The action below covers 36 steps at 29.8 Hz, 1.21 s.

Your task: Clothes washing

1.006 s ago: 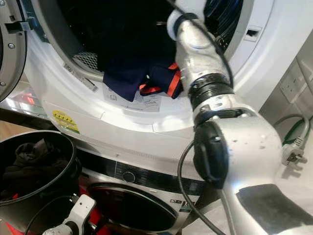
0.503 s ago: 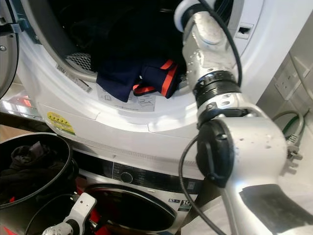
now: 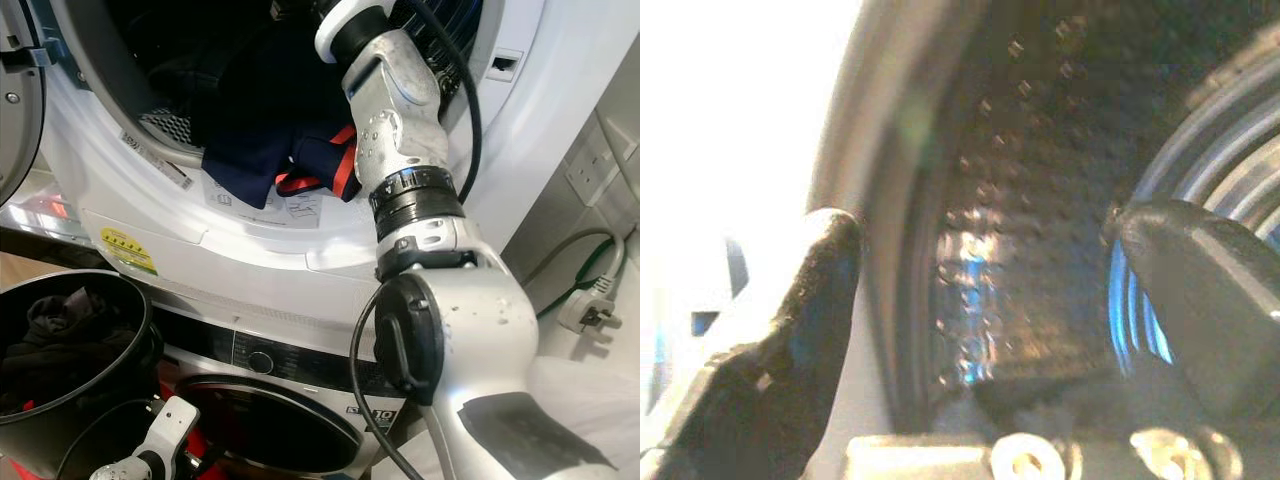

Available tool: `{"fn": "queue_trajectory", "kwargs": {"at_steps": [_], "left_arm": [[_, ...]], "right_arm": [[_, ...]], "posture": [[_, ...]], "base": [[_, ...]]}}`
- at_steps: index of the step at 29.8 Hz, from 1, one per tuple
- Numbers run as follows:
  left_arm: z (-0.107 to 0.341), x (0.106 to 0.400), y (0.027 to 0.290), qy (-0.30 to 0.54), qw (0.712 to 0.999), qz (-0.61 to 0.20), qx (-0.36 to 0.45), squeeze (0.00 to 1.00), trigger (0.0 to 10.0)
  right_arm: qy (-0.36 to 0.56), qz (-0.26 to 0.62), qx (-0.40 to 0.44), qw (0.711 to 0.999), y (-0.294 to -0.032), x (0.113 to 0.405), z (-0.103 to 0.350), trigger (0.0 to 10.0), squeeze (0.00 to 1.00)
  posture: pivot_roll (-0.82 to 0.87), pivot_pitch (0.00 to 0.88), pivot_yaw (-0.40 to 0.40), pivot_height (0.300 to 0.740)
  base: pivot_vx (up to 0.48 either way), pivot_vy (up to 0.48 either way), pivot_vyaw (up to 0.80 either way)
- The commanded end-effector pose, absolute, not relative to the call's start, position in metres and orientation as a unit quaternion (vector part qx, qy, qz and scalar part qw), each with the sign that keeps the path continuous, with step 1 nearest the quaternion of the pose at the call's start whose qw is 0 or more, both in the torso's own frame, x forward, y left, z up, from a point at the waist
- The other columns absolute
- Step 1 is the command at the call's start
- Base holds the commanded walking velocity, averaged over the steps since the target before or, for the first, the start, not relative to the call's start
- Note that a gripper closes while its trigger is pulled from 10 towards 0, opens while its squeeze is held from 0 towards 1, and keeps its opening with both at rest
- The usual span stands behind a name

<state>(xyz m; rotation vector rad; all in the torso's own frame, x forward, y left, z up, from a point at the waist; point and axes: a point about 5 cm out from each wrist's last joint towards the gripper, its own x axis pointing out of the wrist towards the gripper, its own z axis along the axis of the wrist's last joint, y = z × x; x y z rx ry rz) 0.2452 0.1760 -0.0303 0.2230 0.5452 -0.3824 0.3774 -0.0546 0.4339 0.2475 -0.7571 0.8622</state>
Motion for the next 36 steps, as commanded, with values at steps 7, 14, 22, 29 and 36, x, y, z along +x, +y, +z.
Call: {"fn": "queue_trajectory", "kwargs": {"at_steps": [7,14,22,29,36], "left_arm": [[-0.031,0.244,0.176,0.267,0.938,-0.193,0.112,0.00,10.0],[-0.032,0.244,0.175,0.268,0.936,-0.196,0.112,0.00,10.0],[-0.033,0.243,0.172,0.272,0.935,-0.201,0.112,0.00,10.0],[-0.034,0.243,0.170,0.273,0.934,-0.203,0.111,0.00,10.0],[-0.034,0.244,0.166,0.274,0.932,-0.208,0.110,0.00,10.0]], "right_arm": [[-0.426,0.428,0.117,0.788,-0.061,0.359,0.451,10.0,0.00],[-0.438,0.514,0.069,0.734,-0.055,0.340,0.435,10.0,0.00],[-0.399,0.659,0.014,0.637,-0.049,0.304,0.397,10.0,0.00],[-0.360,0.699,0.083,0.612,-0.042,0.281,0.379,10.0,0.00],[-0.246,0.742,0.125,0.611,-0.019,0.249,0.315,10.0,0.00]], "posture": [[0.10,0.000,-0.046,0.740],[0.09,0.000,-0.047,0.740],[0.07,0.000,-0.045,0.740],[0.05,0.000,-0.048,0.740],[0.04,0.000,-0.050,0.740]], "base": [[0.000,0.000,0.00],[0.000,0.000,0.00],[0.000,0.000,0.00],[0.000,0.000,0.00],[0.000,0.000,0.00]]}}
